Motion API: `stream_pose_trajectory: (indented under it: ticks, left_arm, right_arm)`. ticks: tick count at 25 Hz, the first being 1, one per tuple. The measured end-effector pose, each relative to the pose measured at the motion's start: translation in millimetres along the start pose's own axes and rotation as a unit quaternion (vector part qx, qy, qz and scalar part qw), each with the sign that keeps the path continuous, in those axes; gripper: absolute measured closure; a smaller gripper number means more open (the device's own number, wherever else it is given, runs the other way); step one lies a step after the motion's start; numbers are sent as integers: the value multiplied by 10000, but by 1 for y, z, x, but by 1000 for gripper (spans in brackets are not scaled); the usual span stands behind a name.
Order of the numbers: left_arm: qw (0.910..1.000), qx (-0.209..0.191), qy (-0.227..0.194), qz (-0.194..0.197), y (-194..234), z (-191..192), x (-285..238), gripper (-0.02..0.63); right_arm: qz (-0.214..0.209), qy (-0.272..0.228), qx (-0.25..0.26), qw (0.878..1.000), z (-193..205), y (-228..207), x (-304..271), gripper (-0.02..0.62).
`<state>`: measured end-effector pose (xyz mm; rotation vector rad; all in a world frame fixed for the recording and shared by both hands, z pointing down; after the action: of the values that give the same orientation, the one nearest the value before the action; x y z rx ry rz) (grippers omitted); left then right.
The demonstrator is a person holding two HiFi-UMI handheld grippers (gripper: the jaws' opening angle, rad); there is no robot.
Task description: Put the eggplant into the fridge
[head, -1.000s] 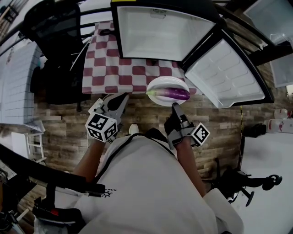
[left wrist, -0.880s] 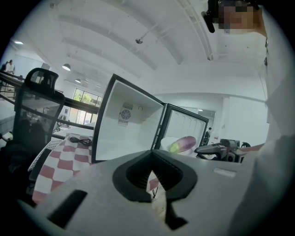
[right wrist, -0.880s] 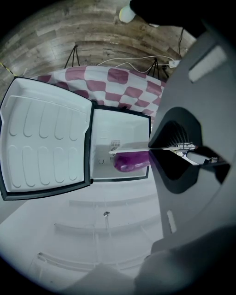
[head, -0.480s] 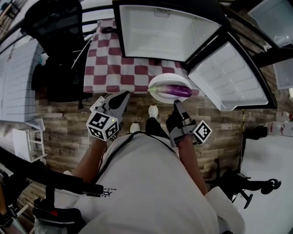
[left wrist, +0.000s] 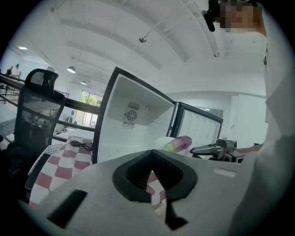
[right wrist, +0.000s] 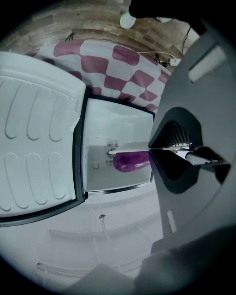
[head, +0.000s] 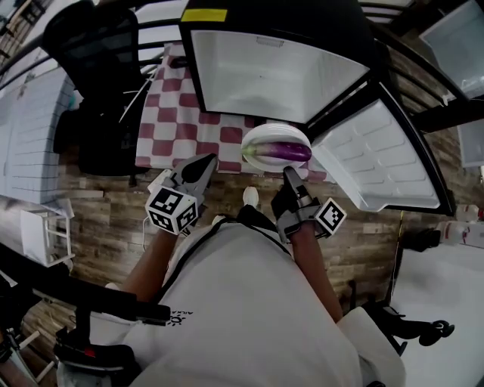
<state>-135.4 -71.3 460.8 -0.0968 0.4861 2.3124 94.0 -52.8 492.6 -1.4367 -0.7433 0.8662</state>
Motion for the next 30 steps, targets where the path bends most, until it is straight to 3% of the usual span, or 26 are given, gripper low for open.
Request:
stream_pose_trajectory:
  ticks: [14, 24, 30]
  left_arm:
    - [9972, 177, -148, -710, 25, -31, -70, 600]
    - [9905, 273, -187, -1332, 24, -32, -104, 600]
    - [9893, 283, -161, -1425, 28, -28, -120, 600]
  right_arm:
    - [40, 906, 131, 9958, -60, -18, -91, 574]
    - [-45, 1720, 170, 9849, -78, -30, -150, 574]
    - [-57, 1872, 163, 9822, -84, -37, -169, 574]
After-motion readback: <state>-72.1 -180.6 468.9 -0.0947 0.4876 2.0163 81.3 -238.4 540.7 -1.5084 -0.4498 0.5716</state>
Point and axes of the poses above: the fingertips, and each gripper's own axes: x backward along the fingers, y to its left, z out of its underside, the point moved 4 cm from there along x, backward along the fingers, and after that the axes turned 3 degrees about z, right-handed, at the moved point
